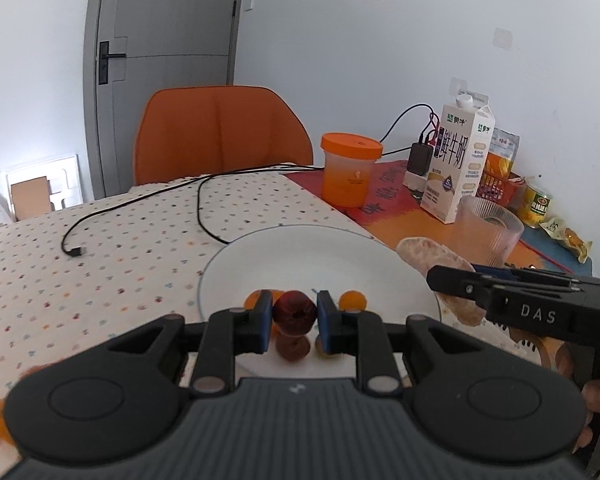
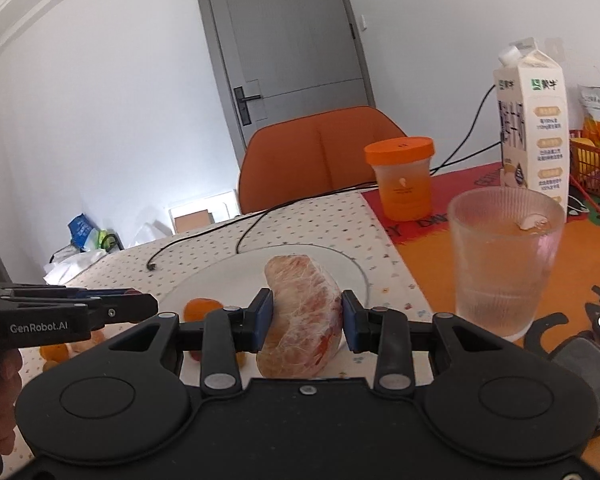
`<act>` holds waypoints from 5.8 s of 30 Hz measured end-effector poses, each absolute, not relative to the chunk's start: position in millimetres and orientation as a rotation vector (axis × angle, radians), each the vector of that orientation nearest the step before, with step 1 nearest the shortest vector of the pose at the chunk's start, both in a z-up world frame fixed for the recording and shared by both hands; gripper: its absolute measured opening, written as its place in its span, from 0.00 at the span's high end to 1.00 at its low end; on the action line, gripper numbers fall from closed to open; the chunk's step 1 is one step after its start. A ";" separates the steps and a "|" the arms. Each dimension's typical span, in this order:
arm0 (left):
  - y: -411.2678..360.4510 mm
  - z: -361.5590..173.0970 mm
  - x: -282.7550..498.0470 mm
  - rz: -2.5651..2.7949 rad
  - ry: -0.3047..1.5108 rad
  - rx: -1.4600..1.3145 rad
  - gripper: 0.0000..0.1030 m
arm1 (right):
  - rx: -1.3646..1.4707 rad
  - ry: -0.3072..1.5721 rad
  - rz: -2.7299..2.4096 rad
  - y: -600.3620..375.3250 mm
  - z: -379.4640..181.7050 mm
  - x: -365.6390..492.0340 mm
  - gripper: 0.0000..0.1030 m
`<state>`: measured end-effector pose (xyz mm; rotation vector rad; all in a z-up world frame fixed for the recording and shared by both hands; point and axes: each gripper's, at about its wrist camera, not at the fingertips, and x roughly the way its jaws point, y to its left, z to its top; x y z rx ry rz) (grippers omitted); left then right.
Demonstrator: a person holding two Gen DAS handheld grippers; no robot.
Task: Organize fruits
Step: 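Open the right tool to drop the grapefruit segment while the left tool releases the plum, then move both open tools back over the remaining fruit, then grasp the brown kiwi with the right tool while the left tool grasps a small mandarin, then carry the kiwi and mandarin in both tools over the white bowl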
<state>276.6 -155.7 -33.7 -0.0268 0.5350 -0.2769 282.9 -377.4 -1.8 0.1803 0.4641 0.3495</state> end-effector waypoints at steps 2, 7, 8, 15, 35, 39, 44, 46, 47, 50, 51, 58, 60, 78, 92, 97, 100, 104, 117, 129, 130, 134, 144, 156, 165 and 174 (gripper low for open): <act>-161.0 -35.5 282.3 -0.278 0.538 -0.024 0.79 | 0.185 0.467 0.346 -380.6 -3.6 285.7 0.66; -170.5 -40.8 294.1 -0.286 0.550 -0.020 0.79 | 0.193 0.466 0.344 -382.6 -6.4 292.8 0.66; -171.6 -41.6 296.2 -0.287 0.551 -0.018 0.79 | 0.194 0.464 0.347 -382.2 -6.7 293.9 0.66; -171.4 -42.9 303.7 -0.276 0.544 -0.014 0.75 | 0.188 0.474 0.360 -374.9 -10.0 300.8 0.66; -102.0 -39.8 271.1 -0.158 0.551 -0.112 0.59 | 0.181 0.497 0.379 -354.3 -15.7 293.7 0.28; -89.8 -38.3 261.7 -0.135 0.544 -0.125 0.53 | 0.177 0.503 0.391 -347.7 -14.9 284.5 0.28; -78.1 -37.2 249.0 -0.106 0.536 -0.127 0.40 | 0.181 0.513 0.403 -340.0 -14.6 274.0 0.28; -74.4 -36.1 243.4 -0.091 0.531 -0.121 0.32 | 0.190 0.518 0.405 -337.4 -14.6 269.9 0.27; -71.9 -35.4 239.7 -0.083 0.524 -0.118 0.28 | 0.193 0.521 0.406 -335.9 -14.6 267.6 0.25; -63.5 -34.5 230.4 -0.070 0.510 -0.120 0.20 | 0.192 0.523 0.413 -330.3 -14.1 262.3 0.20; -60.2 -34.7 228.0 -0.063 0.508 -0.124 0.19 | 0.194 0.522 0.416 -328.6 -13.7 260.6 0.19; -35.0 -37.8 214.0 -0.016 0.523 -0.153 0.10 | 0.193 0.514 0.434 -314.2 -11.9 249.0 0.05; -28.2 -38.6 210.5 -0.011 0.526 -0.164 0.06 | 0.198 0.515 0.438 -311.4 -12.0 247.6 0.03; 11.5 -43.2 181.9 0.028 0.538 -0.176 0.04 | 0.179 0.533 0.496 -273.8 -12.1 236.3 0.00; 38.8 -54.3 177.7 0.068 0.551 -0.204 0.11 | 0.132 0.553 0.605 -236.5 -11.0 237.5 0.02; 47.8 -58.4 178.1 0.068 0.564 -0.215 0.27 | 0.128 0.573 0.636 -222.4 -13.4 239.6 0.15; 53.0 -60.0 178.6 0.071 0.568 -0.222 0.37 | 0.123 0.587 0.663 -211.8 -14.8 241.1 0.20; 59.6 -63.2 181.2 0.080 0.579 -0.225 0.50 | 0.117 0.604 0.707 -195.8 -16.1 241.6 0.26; 75.2 -71.3 188.2 0.075 0.595 -0.245 0.69 | 0.081 0.665 0.808 -147.7 -22.5 251.7 0.46; 87.0 -76.0 192.9 0.055 0.607 -0.266 0.73 | 0.054 0.720 0.864 -122.3 -31.6 261.6 0.76; 86.4 -76.5 193.8 0.050 0.609 -0.265 0.73 | 0.051 0.718 0.862 -121.7 -31.3 261.4 0.76; 82.4 -80.7 198.7 0.033 0.620 -0.257 0.73 | 0.040 0.715 0.860 -121.2 -30.2 260.4 0.76; 72.1 -81.9 207.2 0.001 0.619 -0.231 0.72 | 0.066 0.706 0.810 -139.0 -30.0 265.6 0.76; 70.6 -87.0 214.5 0.011 0.627 -0.249 0.81 | 0.095 0.685 0.754 -165.8 -27.4 262.6 0.76; 58.6 -64.3 197.9 0.018 0.574 -0.217 0.81 | 0.122 0.656 0.719 -188.5 -19.5 256.8 0.76; 32.5 -49.3 193.7 -0.025 0.547 -0.191 0.81 | 0.146 0.625 0.696 -210.5 -12.4 251.1 0.76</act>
